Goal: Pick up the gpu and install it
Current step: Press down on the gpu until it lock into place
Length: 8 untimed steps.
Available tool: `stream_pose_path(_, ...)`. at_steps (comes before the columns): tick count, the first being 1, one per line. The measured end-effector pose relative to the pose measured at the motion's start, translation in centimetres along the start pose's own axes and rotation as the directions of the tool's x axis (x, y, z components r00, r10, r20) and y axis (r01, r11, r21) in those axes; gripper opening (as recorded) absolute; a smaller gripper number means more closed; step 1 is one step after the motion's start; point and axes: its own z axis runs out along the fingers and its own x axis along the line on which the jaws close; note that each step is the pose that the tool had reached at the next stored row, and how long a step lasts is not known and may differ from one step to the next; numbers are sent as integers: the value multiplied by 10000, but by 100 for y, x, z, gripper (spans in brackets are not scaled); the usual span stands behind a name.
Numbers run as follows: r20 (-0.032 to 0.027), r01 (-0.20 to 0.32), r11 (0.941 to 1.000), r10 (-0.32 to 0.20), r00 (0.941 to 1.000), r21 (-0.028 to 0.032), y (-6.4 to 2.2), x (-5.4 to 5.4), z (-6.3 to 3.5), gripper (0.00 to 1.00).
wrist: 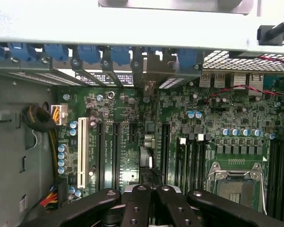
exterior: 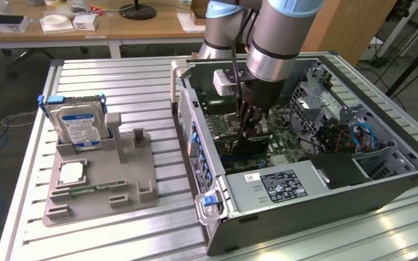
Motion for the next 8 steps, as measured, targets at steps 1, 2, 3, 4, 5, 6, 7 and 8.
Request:
stream_pose_path(1, -2, 0, 10000, 0, 10000, -1, 0, 0, 0, 11)
stream_pose_path(2, -1, 0, 10000, 0, 10000, 0, 0, -1, 4, 11)
stream_pose_path(3, 1, 0, 10000, 0, 10000, 0, 0, -1, 8, 11)
stream_pose_path(4, 2, 1, 10000, -1, 10000, 1, 0, -1, 12, 11)
stream_pose_path(5, 2, 0, 10000, 0, 10000, 1, 0, -1, 17, 11)
stream_pose_path(6, 1, 0, 10000, 0, 10000, 1, 0, -1, 22, 11)
stream_pose_path(7, -1, 0, 10000, 0, 10000, -1, 0, 0, 24, 11)
stream_pose_path(8, -3, 0, 10000, 0, 10000, -1, 0, 0, 26, 11)
